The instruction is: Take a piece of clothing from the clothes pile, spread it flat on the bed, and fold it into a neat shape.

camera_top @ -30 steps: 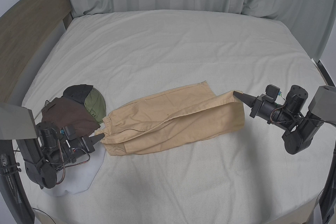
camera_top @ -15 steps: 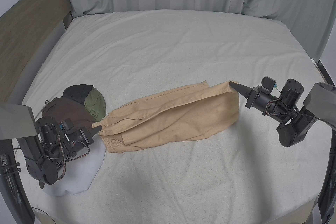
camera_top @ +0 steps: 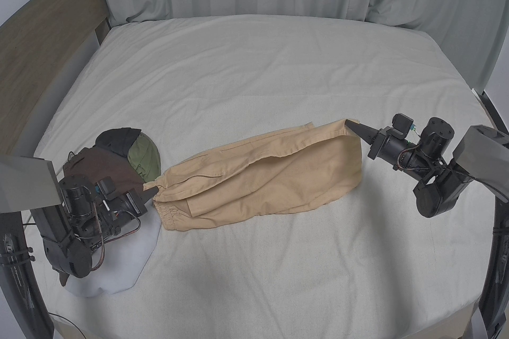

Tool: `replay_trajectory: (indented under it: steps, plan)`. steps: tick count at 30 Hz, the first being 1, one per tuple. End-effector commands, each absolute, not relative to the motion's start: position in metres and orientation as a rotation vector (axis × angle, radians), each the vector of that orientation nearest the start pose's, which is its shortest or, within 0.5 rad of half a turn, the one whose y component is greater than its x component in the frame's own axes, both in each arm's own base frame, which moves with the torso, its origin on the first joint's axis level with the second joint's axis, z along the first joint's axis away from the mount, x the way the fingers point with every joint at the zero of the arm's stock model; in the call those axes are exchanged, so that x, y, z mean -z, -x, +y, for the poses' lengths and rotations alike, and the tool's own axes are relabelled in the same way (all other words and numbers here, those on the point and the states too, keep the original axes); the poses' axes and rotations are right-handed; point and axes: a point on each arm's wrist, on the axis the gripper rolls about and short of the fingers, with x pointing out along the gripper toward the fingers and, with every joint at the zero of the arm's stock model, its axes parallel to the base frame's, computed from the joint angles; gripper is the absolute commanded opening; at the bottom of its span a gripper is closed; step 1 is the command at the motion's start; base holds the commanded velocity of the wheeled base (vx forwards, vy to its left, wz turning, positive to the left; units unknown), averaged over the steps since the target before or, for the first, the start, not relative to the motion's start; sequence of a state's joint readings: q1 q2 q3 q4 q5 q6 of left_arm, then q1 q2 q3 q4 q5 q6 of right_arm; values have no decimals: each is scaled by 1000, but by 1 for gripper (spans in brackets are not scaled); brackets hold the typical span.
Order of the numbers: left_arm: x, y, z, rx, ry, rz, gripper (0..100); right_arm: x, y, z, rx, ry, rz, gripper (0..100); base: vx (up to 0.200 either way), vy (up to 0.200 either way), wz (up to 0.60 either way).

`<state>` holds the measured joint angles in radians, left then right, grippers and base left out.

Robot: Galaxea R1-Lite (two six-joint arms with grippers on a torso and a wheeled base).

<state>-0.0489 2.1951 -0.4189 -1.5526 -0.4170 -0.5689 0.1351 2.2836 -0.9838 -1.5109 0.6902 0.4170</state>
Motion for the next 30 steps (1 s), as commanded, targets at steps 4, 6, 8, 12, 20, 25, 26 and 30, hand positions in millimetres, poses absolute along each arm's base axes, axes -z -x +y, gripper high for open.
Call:
replay_trajectory:
  steps: [4, 6, 8, 12, 20, 25, 26, 30]
  plan:
    - [-32, -319, -27, 390, 628, 347, 0, -93, -423, 73, -852, -337, -27, 0, 0, 0, 0]
    - [-31, -323, -26, 386, 639, 341, 0, -93, -426, 74, -851, -339, -21, 0, 0, 0, 0]
    - [-28, -327, -26, 364, 639, 333, 0, -93, -430, 76, -844, -342, -22, 0, 0, 0, 0]
    - [-20, -332, -26, 331, 640, 334, 0, -92, -436, 78, -843, -342, -25, 0, 0, 0, 0]
    - [-4, -341, -25, 312, 642, 352, 0, -86, -448, 79, -838, -347, -4, 0, 0, 0, 0]
    - [-6, -343, -24, 309, 645, 344, 0, -83, -454, 79, -833, -349, 3, 0, 0, 0, 0]
    - [-6, -343, -24, 309, 646, 344, 0, -84, -454, 79, -833, -350, 4, 0, 0, 0, 0]
    - [-5, -343, -25, 311, 649, 347, 0, -82, -456, 78, -828, -354, 21, 0, 0, 0, 0]
